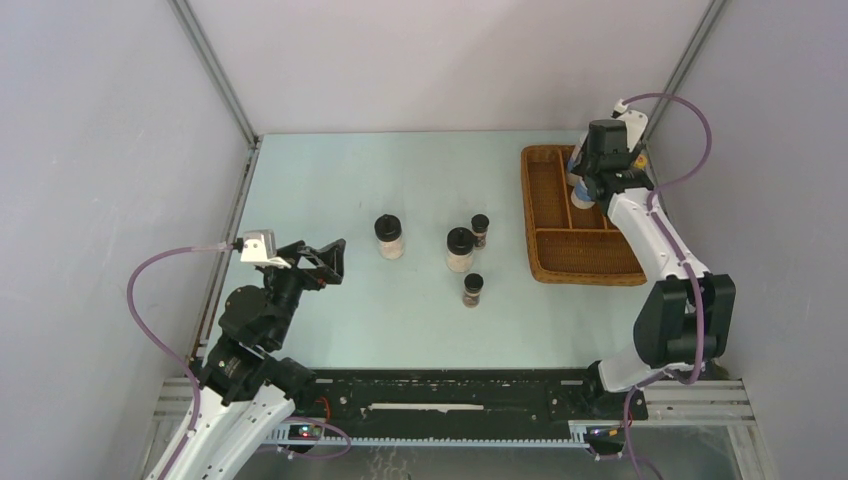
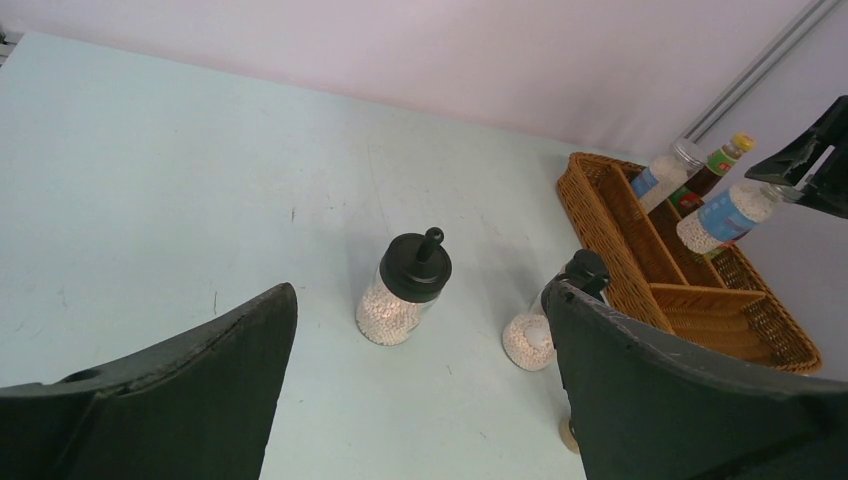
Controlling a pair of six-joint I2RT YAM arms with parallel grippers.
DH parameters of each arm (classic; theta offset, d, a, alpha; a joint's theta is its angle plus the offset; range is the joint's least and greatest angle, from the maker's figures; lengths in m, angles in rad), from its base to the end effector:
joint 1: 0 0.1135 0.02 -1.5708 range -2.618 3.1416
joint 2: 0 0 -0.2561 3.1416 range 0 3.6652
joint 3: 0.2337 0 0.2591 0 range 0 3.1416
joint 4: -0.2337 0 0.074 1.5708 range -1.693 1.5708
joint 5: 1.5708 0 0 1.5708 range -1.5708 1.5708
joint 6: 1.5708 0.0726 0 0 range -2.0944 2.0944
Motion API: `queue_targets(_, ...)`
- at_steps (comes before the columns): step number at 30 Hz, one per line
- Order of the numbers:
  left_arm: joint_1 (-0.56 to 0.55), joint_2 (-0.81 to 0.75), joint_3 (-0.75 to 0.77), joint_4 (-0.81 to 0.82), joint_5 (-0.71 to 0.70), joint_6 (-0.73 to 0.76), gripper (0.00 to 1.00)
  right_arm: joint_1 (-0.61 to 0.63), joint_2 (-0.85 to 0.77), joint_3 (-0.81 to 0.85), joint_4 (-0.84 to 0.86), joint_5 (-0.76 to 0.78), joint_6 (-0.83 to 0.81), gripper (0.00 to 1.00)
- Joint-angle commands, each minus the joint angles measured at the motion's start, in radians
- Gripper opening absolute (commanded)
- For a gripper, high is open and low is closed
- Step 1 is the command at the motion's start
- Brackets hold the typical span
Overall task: Organize the condiment bottles
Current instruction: Place the bottle in the storage box.
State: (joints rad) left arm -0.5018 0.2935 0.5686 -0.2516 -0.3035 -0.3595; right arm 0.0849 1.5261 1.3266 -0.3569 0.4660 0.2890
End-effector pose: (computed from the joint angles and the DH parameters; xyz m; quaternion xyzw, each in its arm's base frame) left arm 0.1370 -0.0504 0.3172 -0.0588 0.6967 -0.1992 0.6867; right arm 0.3868 0.0002 0.3049 0.1982 0.8346 -0.1105 0.5019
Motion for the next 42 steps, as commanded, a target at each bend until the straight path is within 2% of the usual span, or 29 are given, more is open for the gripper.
queue_targets(1, -0.004, 0.008, -0.018, 0.011, -0.001, -0.007, 1.0, -0.019, 0.02, 0.044, 0.097, -0.002, 0.013, 0.0)
queue_targets(19, -0.004, 0.037, -0.019, 0.031, 0.002, 0.002, 1.0, -0.045, 0.163, 0.147, 0.11, -0.023, 0.002, 0.0)
queue_targets(42, -0.004, 0.061, -0.019, 0.043, 0.002, 0.008, 1.0, -0.072, 0.225, 0.121, 0.136, -0.058, 0.022, 0.0)
